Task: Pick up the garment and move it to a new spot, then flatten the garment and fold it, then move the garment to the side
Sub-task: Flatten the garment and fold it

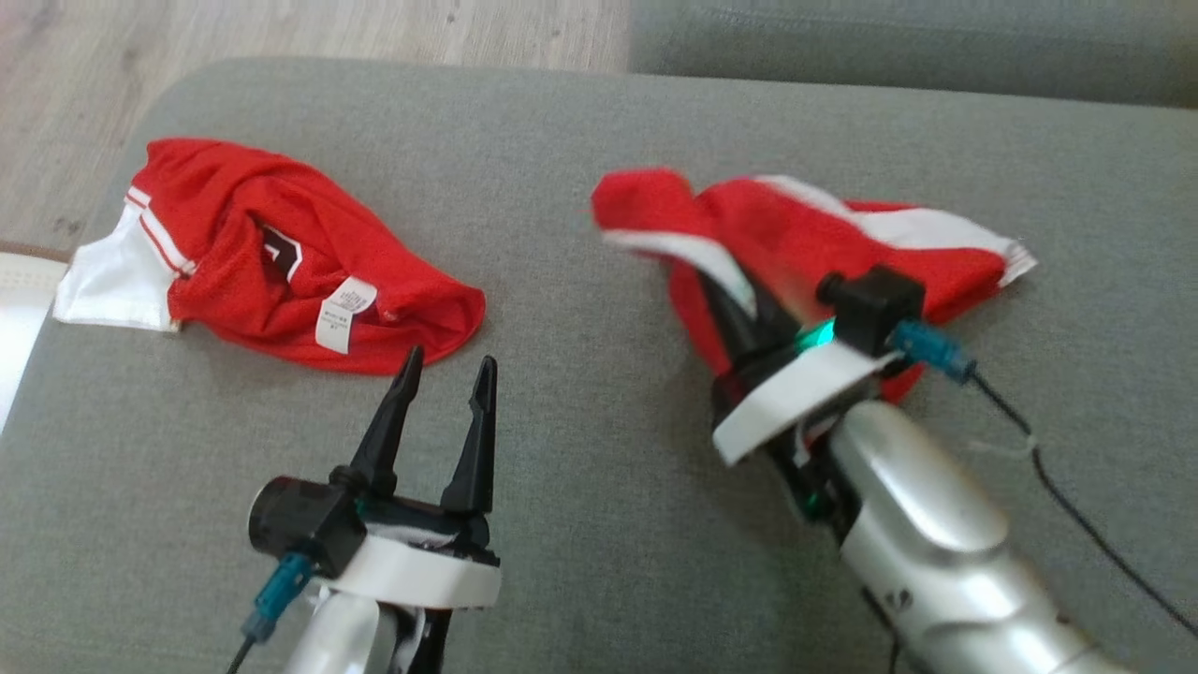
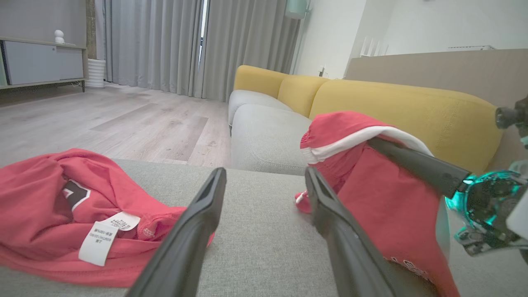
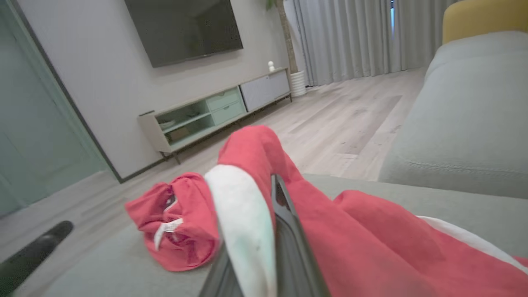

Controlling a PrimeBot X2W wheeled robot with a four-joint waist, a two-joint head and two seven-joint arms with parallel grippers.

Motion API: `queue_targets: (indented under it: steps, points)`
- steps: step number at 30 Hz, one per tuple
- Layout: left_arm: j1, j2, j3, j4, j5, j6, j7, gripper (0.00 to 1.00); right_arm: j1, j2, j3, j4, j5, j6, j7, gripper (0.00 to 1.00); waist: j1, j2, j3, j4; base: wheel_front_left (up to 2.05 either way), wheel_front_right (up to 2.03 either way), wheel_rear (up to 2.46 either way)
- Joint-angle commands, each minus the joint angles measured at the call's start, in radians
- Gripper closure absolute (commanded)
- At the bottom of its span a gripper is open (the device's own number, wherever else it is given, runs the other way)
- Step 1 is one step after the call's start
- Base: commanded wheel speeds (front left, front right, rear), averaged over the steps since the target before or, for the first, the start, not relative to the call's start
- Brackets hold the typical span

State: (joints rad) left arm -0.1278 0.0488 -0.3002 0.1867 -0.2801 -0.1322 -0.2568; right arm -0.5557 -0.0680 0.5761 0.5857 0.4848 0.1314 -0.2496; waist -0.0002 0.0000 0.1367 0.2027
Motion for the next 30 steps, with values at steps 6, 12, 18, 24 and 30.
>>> queue_targets:
  steps: [6, 12, 18, 24, 30]
  points:
    - [0.006, 0.006, 0.036, -0.035, 0.015, 0.002, -0.005, 0.0, 0.051, 0.018, 0.083, -0.056, 0.115, -0.001, 0.041, 1.0, 0.0002, 0.0, -0.021, 0.001, 0.0, 0.0, 0.0]
    - [0.011, 0.005, 0.037, -0.042, 0.017, 0.002, -0.005, 0.0, 0.038, 0.018, 0.011, 0.067, 0.053, -0.001, 0.086, 1.0, 0.0002, 0.0, -0.012, 0.004, 0.0, 0.0, 0.0]
    - [0.002, 0.005, 0.03, -0.042, 0.016, 0.002, -0.005, 0.0, 0.014, 0.018, -0.035, 0.211, -0.017, -0.001, 0.123, 1.0, 0.0002, 0.0, 0.007, -0.002, 0.0, 0.0, 0.0]
    - [-0.001, 0.009, 0.033, -0.039, 0.013, 0.002, -0.005, 0.0, 0.0, 0.018, -0.038, 0.274, -0.078, -0.001, 0.085, 0.0, 0.0002, 0.0, 0.007, -0.025, 0.0, 0.0, 0.0]
    - [0.011, 0.015, 0.05, -0.038, 0.014, 0.002, -0.005, 0.0, 0.013, 0.018, -0.07, 0.243, -0.129, -0.001, 0.024, 0.0, 0.0002, 0.0, -0.014, -0.076, 0.0, 0.0, 0.0]
